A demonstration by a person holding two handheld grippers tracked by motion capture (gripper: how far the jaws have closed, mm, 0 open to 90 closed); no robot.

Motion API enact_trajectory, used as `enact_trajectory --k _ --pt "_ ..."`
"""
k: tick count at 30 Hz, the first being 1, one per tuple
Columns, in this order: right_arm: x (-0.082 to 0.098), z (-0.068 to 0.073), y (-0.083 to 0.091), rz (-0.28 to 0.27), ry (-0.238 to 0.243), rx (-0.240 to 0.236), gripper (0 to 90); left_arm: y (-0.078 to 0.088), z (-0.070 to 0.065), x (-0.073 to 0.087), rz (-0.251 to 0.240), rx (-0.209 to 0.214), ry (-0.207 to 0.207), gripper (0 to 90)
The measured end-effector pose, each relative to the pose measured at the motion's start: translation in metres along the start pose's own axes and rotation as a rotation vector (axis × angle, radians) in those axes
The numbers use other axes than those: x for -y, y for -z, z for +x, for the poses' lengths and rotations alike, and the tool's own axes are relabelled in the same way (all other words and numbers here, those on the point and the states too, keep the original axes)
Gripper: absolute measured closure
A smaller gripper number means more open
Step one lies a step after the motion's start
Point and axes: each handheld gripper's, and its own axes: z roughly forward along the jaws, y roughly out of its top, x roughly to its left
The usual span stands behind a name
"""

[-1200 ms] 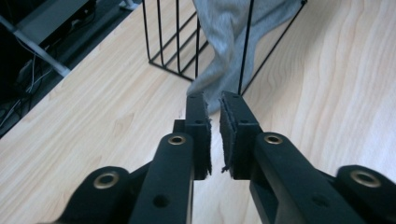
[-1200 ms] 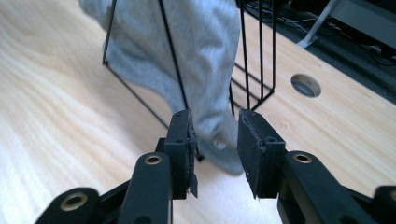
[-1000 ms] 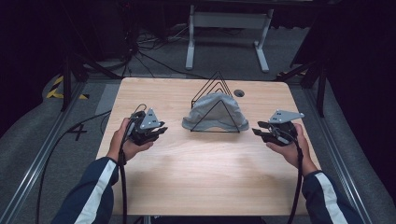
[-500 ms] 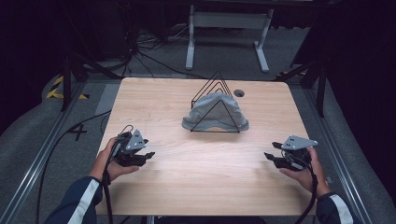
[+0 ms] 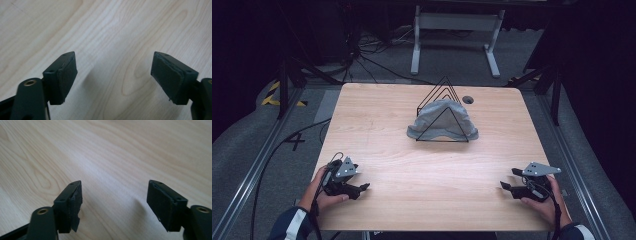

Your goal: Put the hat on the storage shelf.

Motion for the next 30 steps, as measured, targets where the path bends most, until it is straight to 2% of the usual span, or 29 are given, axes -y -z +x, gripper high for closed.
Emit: enact_trajectory --k 3,5,16,30 --pt "0.007 -0.0025 -0.0009 -0.024 -0.055 -0.008 24.3 -0.0003 0.0001 0.0056 -0.027 0.01 0.058 19.5" --pt "0.0076 -0.0039 -0.0008 -0.022 -0.069 0.003 21.8 -0.0034 0.0015 0.0118 -0.063 0.034 0.126 16.9" --pt "0.0078 -0.0039 -0.0013 -0.015 -0.093 0.026 17.5 -0.0033 0.002 0.0117 -0.06 0.033 0.125 15.0" --pt "0.0075 -0.0045 -0.0019 -0.007 -0.094 0.035 14.9 -0.004 0.0022 0.011 -0.055 0.033 0.125 13.5"
